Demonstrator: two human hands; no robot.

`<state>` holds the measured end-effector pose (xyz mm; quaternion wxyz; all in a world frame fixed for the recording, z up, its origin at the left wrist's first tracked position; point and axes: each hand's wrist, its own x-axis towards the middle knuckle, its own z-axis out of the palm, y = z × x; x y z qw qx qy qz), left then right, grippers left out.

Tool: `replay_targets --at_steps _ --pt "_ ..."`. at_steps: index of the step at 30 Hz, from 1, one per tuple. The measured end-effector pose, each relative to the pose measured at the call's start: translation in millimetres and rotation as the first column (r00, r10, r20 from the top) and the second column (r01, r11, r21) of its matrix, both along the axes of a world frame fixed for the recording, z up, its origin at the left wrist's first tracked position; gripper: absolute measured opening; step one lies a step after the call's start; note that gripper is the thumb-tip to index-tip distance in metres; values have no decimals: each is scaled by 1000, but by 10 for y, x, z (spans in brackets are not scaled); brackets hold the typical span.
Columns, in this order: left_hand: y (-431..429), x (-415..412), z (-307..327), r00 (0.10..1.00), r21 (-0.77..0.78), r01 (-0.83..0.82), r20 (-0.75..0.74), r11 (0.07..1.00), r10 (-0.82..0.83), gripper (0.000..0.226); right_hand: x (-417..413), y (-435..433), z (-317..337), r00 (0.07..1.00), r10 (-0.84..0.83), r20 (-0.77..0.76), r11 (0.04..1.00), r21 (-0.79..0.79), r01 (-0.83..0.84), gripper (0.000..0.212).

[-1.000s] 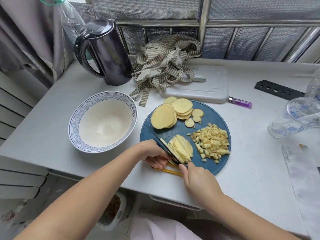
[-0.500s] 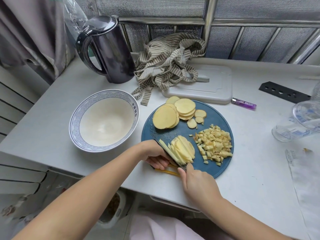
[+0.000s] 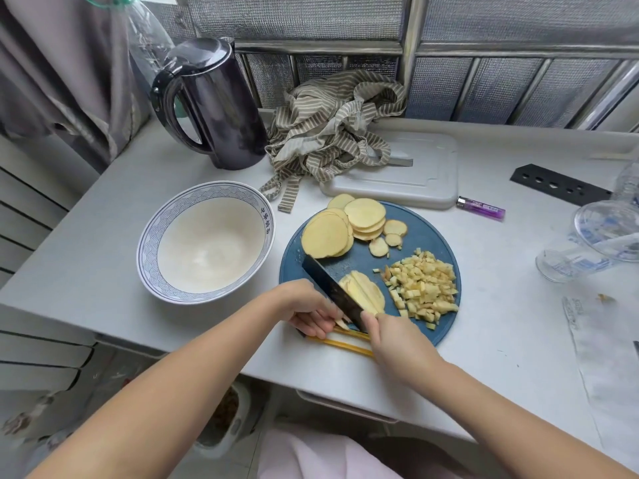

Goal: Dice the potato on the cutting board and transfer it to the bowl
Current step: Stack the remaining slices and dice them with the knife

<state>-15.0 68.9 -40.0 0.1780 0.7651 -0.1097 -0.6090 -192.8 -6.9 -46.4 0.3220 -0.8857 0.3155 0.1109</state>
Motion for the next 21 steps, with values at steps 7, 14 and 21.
replay_targets --at_steps 7,14,21 --pt "18 -35 49 999 -2 -45 15 999 45 21 -282 4 -18 997 -56 53 993 106 50 42" --pt "-30 -65 146 1000 -59 3 26 998 -2 16 -275 -23 184 971 -128 203 960 272 70 46" --pt "-6 219 675 816 -38 129 572 991 -84 25 -240 -239 391 988 71 139 995 -76 -61 48"
